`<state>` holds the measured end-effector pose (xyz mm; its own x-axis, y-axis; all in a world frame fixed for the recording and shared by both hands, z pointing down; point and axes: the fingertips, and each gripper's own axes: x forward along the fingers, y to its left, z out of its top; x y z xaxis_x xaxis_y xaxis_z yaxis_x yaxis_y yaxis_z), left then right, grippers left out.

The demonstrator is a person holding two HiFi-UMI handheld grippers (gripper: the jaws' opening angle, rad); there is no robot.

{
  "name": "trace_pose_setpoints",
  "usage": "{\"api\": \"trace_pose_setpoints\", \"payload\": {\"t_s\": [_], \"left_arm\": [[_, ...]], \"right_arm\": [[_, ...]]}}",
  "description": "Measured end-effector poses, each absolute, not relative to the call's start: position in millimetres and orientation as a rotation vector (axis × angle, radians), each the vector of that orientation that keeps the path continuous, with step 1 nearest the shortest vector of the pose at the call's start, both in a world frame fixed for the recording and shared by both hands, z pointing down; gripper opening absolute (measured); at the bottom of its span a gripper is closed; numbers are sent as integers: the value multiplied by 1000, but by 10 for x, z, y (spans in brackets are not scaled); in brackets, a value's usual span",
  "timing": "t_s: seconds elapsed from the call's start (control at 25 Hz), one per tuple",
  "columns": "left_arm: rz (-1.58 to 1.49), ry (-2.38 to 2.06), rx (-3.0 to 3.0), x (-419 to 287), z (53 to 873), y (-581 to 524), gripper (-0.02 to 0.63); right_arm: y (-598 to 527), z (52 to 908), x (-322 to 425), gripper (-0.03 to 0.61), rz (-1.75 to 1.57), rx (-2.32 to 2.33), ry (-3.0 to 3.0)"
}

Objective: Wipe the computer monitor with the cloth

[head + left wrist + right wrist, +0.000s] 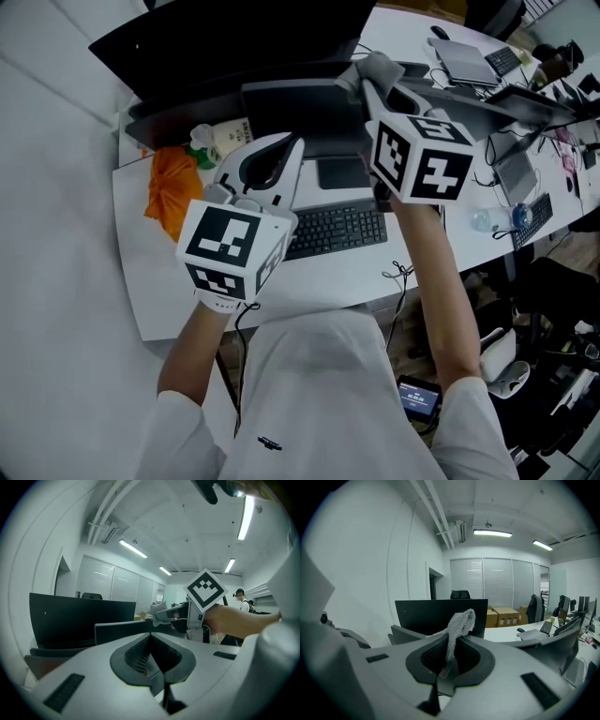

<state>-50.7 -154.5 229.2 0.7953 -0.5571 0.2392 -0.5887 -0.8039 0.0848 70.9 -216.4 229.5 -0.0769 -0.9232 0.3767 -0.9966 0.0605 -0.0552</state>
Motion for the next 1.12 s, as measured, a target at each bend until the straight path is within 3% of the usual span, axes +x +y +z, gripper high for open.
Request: {"api": "trace_pose_setpoints", "payload": {"t_s": [1.12], "left_arm": [[344,-838,2876,223,2257,-1324,18]], "right_arm": [[-1917,2296,1831,26,436,2051,-1969]]}}
